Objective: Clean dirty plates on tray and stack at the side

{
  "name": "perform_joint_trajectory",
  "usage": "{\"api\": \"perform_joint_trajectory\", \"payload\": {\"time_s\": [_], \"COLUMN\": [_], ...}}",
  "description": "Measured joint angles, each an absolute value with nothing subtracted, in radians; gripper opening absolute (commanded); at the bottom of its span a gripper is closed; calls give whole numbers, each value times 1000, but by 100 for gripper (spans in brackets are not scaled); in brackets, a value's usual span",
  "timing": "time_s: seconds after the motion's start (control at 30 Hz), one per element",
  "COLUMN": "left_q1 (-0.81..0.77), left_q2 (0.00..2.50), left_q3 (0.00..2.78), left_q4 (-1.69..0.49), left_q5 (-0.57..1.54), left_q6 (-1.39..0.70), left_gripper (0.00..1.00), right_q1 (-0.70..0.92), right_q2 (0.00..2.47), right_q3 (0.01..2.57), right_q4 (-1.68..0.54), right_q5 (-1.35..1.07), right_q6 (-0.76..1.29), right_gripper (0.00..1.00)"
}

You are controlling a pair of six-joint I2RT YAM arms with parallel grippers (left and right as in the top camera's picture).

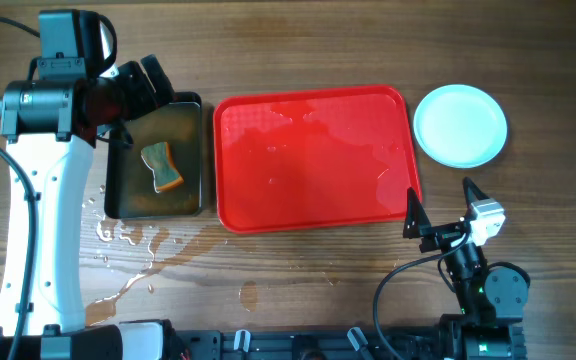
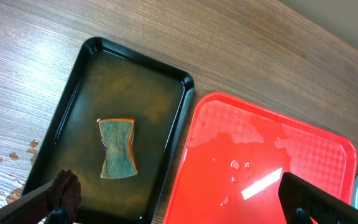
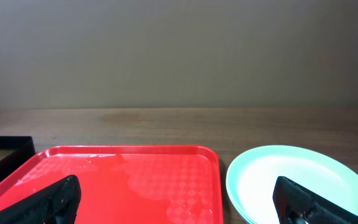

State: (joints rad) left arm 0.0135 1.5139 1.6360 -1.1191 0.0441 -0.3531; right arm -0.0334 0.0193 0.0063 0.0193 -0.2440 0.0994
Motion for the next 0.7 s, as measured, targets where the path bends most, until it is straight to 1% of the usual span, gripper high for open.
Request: {"api": "perform_joint_trajectory", "payload": {"time_s": [0.33,0.43,0.57,0.7], "left_q1": [14,14,14,14], "left_q2": [1513,1480,1316,1063], "left_q3": [1636,1628,1543,1309], "left_q4": [-1119,-1118,-1086,-1014], "left_q5": [23,4,-3,6], "left_q6": [-352,-349,-341,-341], "left_gripper": [100,100,100,100], "right_q1": [-33,-33,-33,-33], "right_q2": [19,19,17,13], "right_q3": [6,6,6,6], "right_q4": [19,19,20,20], "right_q5": [-244,-244,-244,-247], "right_q6": [99,99,99,99], "right_gripper": [100,100,100,100]}}
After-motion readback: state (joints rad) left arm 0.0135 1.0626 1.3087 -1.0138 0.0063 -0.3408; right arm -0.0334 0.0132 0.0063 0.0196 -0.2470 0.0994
